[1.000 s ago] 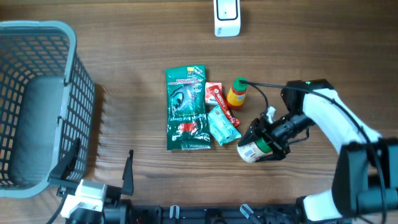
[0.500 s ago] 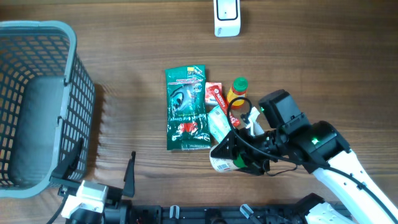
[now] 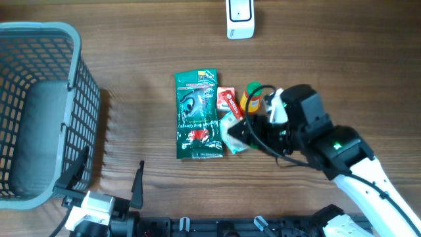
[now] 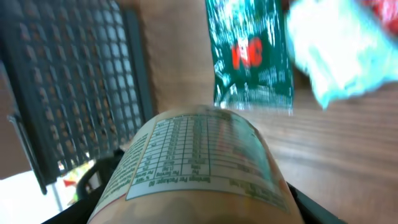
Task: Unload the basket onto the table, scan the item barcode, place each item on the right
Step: 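Lift the bottle and hold its label under the white scanner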
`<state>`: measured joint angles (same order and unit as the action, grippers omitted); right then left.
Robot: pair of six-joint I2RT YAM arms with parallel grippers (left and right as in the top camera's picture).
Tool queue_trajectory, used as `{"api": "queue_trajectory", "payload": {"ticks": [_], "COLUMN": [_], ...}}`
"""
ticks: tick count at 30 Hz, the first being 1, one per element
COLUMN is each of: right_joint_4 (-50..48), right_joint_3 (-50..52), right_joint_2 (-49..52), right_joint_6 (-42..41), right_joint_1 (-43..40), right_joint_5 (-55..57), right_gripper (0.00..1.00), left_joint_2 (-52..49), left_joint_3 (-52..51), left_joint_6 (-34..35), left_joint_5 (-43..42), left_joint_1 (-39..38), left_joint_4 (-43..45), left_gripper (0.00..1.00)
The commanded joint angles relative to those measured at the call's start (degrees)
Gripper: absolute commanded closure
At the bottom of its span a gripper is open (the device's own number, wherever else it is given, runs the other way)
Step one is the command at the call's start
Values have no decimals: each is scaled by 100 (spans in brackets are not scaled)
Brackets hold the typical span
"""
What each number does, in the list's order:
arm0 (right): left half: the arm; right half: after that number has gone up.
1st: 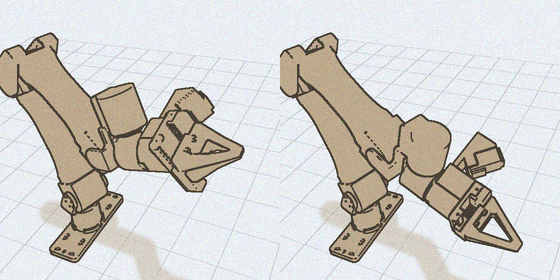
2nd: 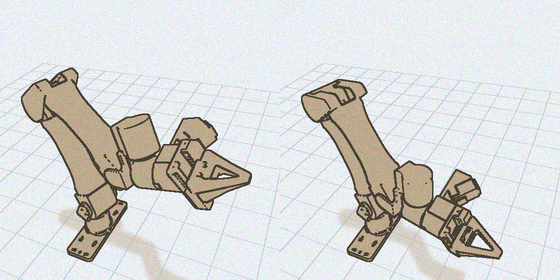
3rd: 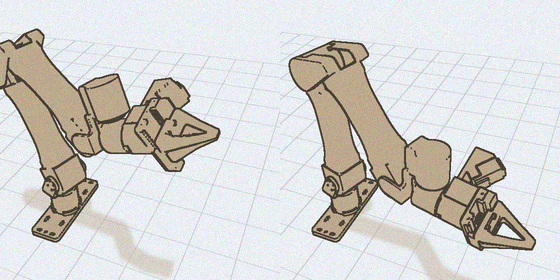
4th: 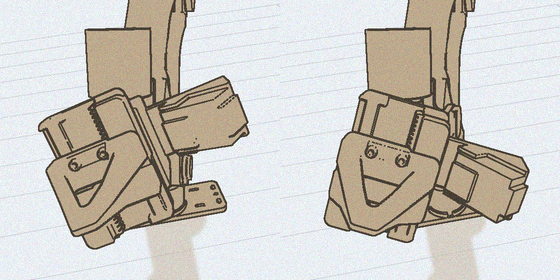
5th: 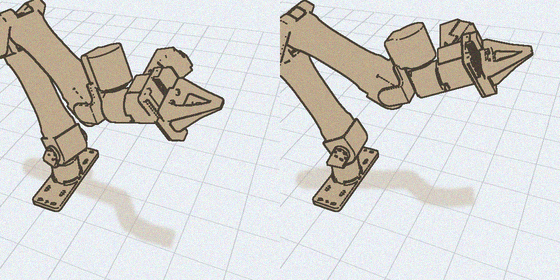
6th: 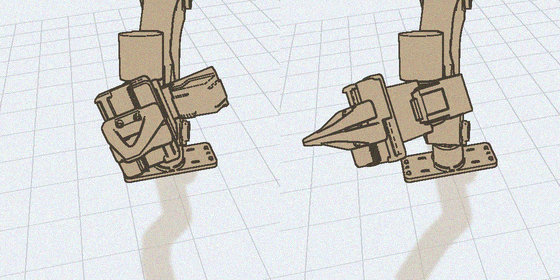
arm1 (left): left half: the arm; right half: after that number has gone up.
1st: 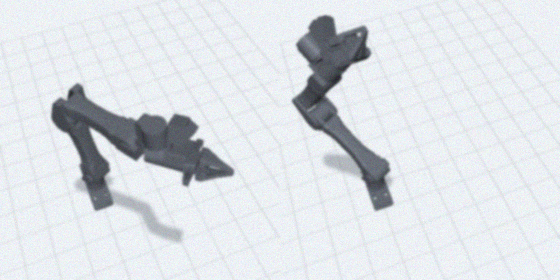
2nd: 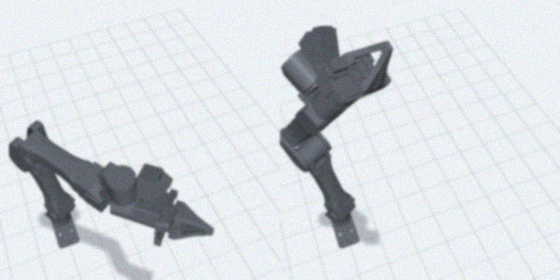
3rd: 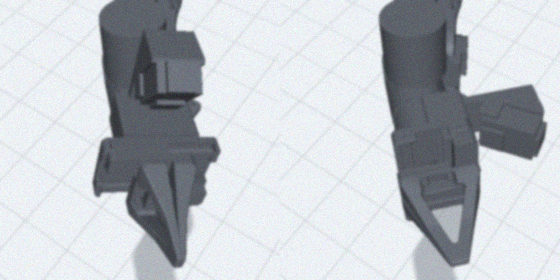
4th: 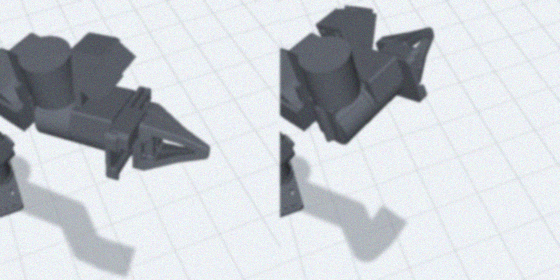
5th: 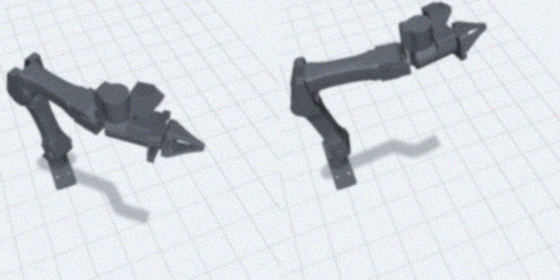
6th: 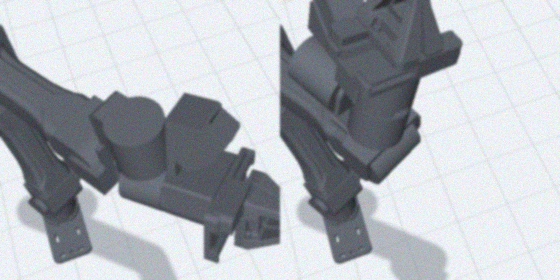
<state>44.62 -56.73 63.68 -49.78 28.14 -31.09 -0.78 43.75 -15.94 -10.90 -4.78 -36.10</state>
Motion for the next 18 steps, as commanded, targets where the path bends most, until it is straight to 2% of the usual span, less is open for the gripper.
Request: {"api": "queue_trajectory", "payload": {"ticks": [1, 4, 8, 10, 15, 18], "right_joint_4": [-402, -1241, -2371, -3064, -4540, -5729], "right_joint_3": [-72, -72, -70, -70, -70, -70], "right_joint_2": [-125, -221, -81, 188, 1471, 2341], "right_joint_6": [719, 1362, 2533, 3056, 4551, 4835], "right_joint_1": [-413, -876, -1036, -1038, -1097, -1360], "right_joint_5": [74, 555, 2455, 3045, 3283, 3274], "right_gripper": [50, 44, 46, 45, 51, 50], "left_joint_2": [52, 52, 52, 52, 52, 52], "left_joint_3": [-37, -63, -70, -70, -70, -70], "left_joint_6": [-28, -28, -28, -28, -31, -31], "left_joint_5": [50, 50, 52, 52, 55, 55], "left_joint_1": [-26, -26, -26, -26, -26, -26], "left_joint_4": [-22, -22, -22, -22, -107, -243], "left_gripper": [0, 0, 0, 0, 0, 0]}}
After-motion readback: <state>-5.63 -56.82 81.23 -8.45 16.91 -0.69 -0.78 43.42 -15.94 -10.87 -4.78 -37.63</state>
